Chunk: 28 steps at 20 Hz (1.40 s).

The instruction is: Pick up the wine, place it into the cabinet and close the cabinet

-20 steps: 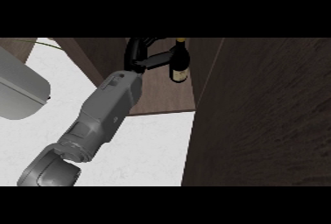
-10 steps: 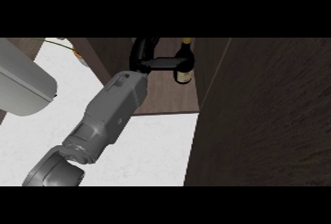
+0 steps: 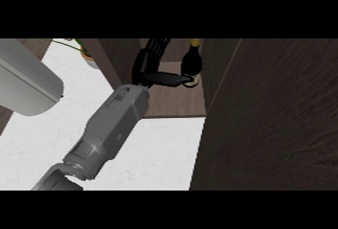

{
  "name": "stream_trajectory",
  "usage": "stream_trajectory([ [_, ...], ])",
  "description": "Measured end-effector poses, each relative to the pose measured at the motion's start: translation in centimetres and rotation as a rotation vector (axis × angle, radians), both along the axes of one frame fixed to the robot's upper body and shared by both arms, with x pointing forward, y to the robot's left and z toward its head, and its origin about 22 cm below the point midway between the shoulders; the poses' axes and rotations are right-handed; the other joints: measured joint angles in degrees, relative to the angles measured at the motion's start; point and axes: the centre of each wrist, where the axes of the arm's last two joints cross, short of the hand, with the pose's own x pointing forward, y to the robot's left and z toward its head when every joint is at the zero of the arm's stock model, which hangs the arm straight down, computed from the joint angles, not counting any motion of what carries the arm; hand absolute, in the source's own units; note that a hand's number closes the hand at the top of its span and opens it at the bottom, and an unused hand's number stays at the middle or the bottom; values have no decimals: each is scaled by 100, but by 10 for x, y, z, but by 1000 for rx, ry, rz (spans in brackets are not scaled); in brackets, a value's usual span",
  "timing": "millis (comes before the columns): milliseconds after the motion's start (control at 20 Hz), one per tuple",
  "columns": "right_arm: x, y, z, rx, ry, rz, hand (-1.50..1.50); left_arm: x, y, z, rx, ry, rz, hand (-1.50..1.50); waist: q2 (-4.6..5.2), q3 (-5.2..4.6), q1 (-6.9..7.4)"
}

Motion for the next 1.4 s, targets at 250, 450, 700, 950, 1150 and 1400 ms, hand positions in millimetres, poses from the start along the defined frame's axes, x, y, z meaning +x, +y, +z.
stream_trajectory([
  [250,-2,-1,-1,-3,3,-7,-150,-19,2,-18,-42,15,-44,-150,-24,-1,69],
  [450,-2,-2,-2,-7,5,-16,-150,-38,1,-29,-64,26,-58,-150,-27,0,140],
  [700,0,-4,0,-22,-4,-28,-150,-73,5,-49,-86,55,-71,-150,-19,0,201],
  [950,2,-6,1,-28,-13,-39,-150,-106,16,-57,-107,65,-80,-150,-7,0,221],
  [1150,1,-7,1,-38,-12,-41,-150,-136,33,-62,-134,78,-78,-150,4,1,201],
  [1400,-1,-10,0,-86,1,15,-150,-162,61,-62,-173,80,-55,-150,25,0,138],
])
